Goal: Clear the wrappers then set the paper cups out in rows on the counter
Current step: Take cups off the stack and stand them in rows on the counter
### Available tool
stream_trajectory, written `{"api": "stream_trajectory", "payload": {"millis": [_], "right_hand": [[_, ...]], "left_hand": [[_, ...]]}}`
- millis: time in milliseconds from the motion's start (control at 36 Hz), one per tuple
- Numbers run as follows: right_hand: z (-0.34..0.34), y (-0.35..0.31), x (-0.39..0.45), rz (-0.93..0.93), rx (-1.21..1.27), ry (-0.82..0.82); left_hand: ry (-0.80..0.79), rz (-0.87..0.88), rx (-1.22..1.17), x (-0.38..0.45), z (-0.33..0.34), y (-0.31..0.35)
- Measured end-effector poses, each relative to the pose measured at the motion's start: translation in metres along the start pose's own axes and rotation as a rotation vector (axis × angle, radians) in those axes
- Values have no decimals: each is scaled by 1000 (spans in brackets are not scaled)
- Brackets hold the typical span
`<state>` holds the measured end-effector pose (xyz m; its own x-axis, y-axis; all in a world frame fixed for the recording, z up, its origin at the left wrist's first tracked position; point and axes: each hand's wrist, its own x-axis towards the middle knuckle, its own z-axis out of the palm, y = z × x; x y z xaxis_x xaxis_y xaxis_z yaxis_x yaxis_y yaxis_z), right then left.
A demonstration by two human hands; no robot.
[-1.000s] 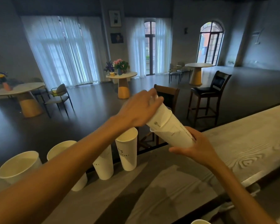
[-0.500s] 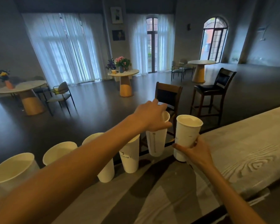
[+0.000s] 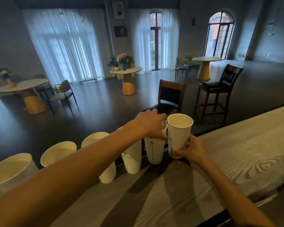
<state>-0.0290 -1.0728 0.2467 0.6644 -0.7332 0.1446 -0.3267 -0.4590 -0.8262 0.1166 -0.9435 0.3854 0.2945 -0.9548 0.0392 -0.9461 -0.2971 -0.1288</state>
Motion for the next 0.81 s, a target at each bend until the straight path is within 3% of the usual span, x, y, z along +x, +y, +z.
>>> {"api": "stream_trajectory", "payload": {"millis": [806], "right_hand": [[8, 3, 4, 71, -11, -47]], "left_hand": [[-57, -74, -128, -9, -4, 7]]}}
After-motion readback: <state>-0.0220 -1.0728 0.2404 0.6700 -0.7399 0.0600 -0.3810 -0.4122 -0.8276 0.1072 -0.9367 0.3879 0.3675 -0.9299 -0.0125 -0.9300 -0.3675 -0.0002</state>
